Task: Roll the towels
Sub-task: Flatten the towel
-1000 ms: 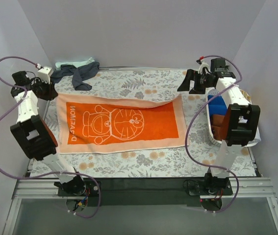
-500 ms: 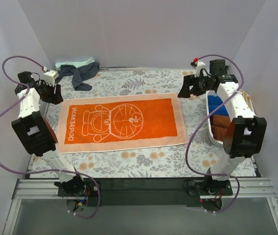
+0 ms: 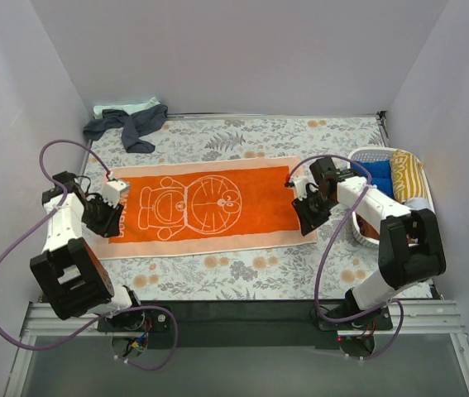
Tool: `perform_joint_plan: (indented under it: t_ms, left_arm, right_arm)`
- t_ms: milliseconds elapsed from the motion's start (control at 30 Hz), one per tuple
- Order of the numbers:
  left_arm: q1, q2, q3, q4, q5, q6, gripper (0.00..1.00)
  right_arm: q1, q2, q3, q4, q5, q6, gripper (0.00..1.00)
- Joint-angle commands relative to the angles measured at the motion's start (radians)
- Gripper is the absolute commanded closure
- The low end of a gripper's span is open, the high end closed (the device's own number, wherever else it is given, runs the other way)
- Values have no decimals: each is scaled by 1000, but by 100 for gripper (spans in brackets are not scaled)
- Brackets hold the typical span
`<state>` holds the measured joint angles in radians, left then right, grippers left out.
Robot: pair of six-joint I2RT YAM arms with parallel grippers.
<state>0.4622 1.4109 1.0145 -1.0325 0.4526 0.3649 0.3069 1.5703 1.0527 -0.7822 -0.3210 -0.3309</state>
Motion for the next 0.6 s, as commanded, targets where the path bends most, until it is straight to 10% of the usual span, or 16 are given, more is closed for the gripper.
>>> perform_joint_plan:
  t_ms: [0, 567]
  left_arm:
    - [3, -101, -34, -40, -104, 60, 71]
    - [35, -21, -139, 106, -265, -9, 77]
  right_arm:
    - [5, -81, -51, -25, 138, -25, 76]
    - [17, -20, -56, 58, 140, 24, 77]
